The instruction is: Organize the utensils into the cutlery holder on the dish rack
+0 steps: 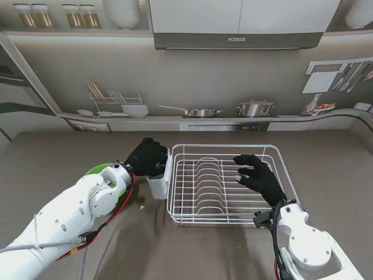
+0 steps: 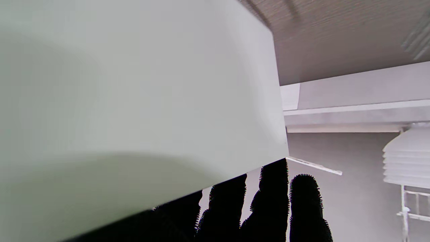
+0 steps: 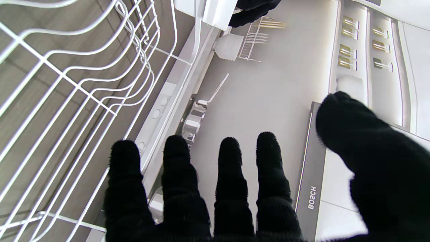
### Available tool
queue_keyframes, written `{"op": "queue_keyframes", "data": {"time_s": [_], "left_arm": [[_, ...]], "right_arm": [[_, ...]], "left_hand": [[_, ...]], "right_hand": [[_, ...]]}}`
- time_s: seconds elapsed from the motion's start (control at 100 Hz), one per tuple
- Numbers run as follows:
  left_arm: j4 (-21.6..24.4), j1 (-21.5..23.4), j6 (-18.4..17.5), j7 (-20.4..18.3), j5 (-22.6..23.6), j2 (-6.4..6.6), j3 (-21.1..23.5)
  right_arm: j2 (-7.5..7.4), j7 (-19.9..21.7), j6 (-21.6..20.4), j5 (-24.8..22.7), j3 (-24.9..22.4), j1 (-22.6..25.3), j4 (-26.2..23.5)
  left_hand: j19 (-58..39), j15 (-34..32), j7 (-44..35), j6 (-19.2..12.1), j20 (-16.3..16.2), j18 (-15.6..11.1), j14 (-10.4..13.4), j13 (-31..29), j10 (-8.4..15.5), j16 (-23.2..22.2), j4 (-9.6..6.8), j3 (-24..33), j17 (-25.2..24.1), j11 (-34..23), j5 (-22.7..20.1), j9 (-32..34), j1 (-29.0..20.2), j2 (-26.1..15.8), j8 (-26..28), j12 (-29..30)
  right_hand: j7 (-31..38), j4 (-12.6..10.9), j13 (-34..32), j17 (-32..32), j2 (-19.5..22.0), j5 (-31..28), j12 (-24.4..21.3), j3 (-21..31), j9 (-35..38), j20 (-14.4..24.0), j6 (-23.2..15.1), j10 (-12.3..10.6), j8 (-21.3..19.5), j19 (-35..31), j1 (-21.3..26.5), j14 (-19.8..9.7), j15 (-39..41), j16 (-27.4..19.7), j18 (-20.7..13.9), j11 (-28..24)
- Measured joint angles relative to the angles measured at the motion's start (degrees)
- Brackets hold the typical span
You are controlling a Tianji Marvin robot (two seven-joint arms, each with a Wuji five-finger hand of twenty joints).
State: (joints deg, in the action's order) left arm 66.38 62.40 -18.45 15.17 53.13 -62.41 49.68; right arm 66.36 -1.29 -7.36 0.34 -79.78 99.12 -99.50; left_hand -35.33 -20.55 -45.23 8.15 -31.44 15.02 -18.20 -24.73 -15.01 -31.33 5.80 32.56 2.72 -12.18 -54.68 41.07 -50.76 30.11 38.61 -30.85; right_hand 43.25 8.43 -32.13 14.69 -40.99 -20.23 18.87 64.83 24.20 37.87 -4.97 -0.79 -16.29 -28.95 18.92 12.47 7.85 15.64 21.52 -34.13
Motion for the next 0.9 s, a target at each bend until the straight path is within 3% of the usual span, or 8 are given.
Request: {"op": "queue_keyframes", "data": {"time_s": [0.6,0.9], "left_arm": [[-2.16,-1.02,0.11,-0.36,-0.53,0.01,-2.97],[-1.97,-1.02,1.00,-1.91,-0.88,0.19,-3.03]], "right_arm": [[0.05,-0.06,0.06,0.44,0.03,-0.02,0.02],[0.06,0.00,0.07,0.57,0.07,-0.03,0.05]], "left_hand": [[-1.32,-0.56,-0.34,-0.07,0.07,0.00,-0.04,0.08,0.00,-0.06,0.00,0.06,0.00,0.00,0.00,0.01,0.01,-0.09,-0.24,0.00],[-1.33,-0.53,0.11,-0.22,0.15,0.00,-0.06,0.39,0.00,-0.06,0.00,-0.02,0.00,0.00,-0.09,0.01,-0.01,-0.37,-3.03,0.00]], "right_hand": [[0.00,0.00,0.00,-0.01,0.60,0.00,0.00,0.01,0.00,0.00,0.09,0.00,0.00,0.02,0.00,0.00,0.00,0.00,-0.01,0.00],[0.00,0.00,0.00,-0.01,0.62,0.00,0.00,0.01,0.00,0.00,0.13,0.00,0.00,0.02,0.00,0.00,0.00,0.00,-0.01,0.00]]}}
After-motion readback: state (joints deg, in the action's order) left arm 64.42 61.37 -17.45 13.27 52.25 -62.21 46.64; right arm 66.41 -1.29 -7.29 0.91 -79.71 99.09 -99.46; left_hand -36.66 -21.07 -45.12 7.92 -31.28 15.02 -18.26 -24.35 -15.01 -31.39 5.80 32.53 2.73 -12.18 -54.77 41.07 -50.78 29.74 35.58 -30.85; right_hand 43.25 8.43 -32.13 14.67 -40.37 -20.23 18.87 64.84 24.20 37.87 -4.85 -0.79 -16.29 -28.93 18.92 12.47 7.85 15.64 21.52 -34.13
